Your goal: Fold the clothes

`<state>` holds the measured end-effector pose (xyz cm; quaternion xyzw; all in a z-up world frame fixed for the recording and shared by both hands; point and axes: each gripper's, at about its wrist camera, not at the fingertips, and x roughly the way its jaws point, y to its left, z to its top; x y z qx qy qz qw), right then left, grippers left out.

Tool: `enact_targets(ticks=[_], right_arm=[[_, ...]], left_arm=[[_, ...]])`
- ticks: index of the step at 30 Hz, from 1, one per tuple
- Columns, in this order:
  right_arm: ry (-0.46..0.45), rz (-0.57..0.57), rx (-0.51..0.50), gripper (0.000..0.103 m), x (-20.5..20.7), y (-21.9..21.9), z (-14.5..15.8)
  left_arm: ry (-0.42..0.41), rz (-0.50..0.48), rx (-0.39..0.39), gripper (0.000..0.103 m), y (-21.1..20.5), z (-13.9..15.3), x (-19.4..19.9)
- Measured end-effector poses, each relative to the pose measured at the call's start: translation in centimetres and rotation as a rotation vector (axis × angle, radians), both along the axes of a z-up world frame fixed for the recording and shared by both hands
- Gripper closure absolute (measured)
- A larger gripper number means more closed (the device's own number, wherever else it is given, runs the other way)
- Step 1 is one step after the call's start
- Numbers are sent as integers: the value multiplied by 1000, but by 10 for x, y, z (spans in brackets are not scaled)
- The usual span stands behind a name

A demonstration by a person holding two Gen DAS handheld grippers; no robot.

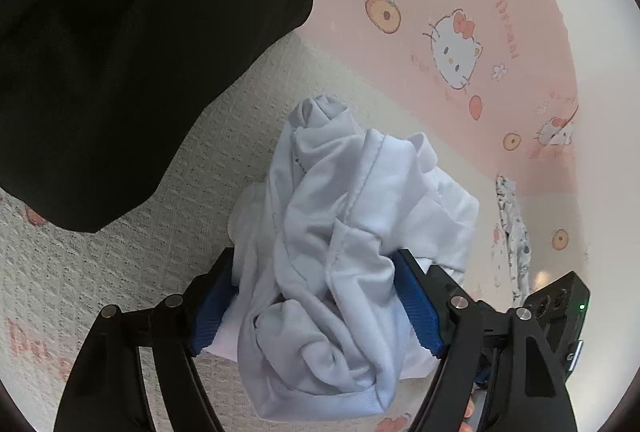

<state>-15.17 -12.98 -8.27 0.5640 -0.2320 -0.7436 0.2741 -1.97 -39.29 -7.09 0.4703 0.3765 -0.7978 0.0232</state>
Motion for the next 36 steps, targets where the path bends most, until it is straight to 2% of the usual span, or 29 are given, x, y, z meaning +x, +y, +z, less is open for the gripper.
enact_targets(ticks=[3, 6, 9, 13, 16, 20, 23, 26, 30, 36], right_arm=[[5, -2, 10, 58, -3, -2, 5], [36, 21, 31, 63, 0, -2, 21], [90, 46, 61, 67, 1, -7, 39], [139, 56, 78, 71, 1, -9, 64], [192, 51, 98, 71, 4, -4, 86], [226, 29, 111, 71, 2, -1, 121], [313, 50, 150, 71, 9, 1, 159], [359, 55, 180, 71, 1, -25, 191], [412, 70, 146, 71, 2, -52, 226], [421, 138, 124, 71, -3, -129, 261]], left_arm=[[16, -13, -3, 50, -3, 7, 10], [39, -18, -16, 61, -5, 15, 18], [73, -31, -13, 65, -10, 27, 26], [118, -30, 40, 65, -21, 43, 27], [154, -56, 42, 65, -6, 64, 19], [204, -67, 65, 65, -4, 73, -44], [246, -66, 82, 65, -10, 99, -41], [296, -70, 71, 65, -22, 131, -36], [361, -43, 40, 65, -59, 177, -29], [393, 24, 14, 65, -130, 218, -14]])
